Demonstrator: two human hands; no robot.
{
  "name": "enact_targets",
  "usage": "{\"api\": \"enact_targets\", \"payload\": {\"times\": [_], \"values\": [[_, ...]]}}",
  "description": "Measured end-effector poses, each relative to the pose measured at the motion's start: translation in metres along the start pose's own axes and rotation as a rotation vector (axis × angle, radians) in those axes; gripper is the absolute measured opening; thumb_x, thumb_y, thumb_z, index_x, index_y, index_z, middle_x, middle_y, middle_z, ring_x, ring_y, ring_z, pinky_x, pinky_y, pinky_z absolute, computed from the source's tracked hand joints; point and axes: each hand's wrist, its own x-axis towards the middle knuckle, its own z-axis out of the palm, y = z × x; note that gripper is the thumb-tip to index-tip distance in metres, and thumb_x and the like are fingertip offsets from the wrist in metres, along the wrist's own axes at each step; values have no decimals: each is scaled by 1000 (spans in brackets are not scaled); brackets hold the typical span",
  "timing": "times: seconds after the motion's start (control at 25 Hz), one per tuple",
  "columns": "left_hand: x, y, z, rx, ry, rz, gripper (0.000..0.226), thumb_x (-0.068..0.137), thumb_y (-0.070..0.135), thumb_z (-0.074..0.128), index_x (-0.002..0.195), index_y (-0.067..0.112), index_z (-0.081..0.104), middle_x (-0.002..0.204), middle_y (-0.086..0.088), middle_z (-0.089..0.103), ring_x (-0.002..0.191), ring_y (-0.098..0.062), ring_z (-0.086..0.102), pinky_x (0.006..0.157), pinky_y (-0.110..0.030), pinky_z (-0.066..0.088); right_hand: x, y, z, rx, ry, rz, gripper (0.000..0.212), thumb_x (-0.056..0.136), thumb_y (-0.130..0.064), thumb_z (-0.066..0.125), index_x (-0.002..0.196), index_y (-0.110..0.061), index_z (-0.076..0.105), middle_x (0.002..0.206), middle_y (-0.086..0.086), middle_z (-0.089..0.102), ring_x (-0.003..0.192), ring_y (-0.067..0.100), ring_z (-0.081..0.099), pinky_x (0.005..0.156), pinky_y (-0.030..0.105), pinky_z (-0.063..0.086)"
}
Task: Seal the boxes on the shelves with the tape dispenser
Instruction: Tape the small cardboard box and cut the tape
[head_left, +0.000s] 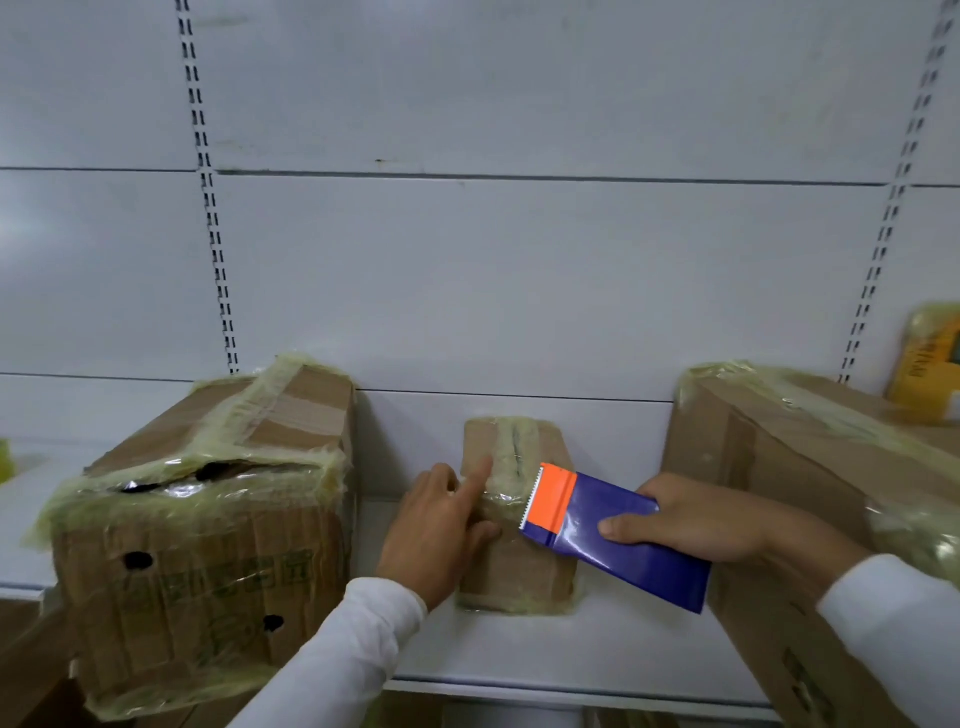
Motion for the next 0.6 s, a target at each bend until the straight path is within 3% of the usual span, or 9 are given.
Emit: {"api": "enact_targets", "payload": {"times": [0.08, 0.12, 0.36, 0.6], "values": [[6, 1, 4, -108, -69, 13, 76, 87, 36, 61, 146, 38, 14, 148, -1, 20, 138, -22, 24, 107, -27, 29, 1, 2, 2, 13, 10, -7, 35, 89, -50, 64, 85, -16, 67, 76, 0, 73, 63, 9, 66, 62, 21, 47], [12, 3, 4, -151, -110, 35, 75, 88, 30, 62, 147, 36, 17, 153, 1, 14, 141, -20, 20, 110, -25, 24, 1, 2, 3, 20, 11, -9, 34, 89, -50, 64, 87, -16, 68, 77, 0, 73, 64, 9, 67, 62, 21, 47], [25, 5, -7, -258, -194, 77, 53, 90, 19, 60, 141, 23, 43, 149, -5, 32, 139, -20, 29, 113, -24, 23, -2, -5, 11, 2, 43, 8, 34, 89, -49, 64, 74, -18, 65, 64, -5, 68, 57, 8, 62, 58, 21, 43], [7, 6, -32, -281, -226, 146, 47, 86, 20, 66, 132, 21, 55, 144, -5, 43, 132, -21, 41, 110, -23, 27, -28, -12, 3, -37, -55, -35, 59, 82, -59, 65, 93, -1, 67, 78, 12, 71, 65, 17, 63, 63, 27, 44]]}}
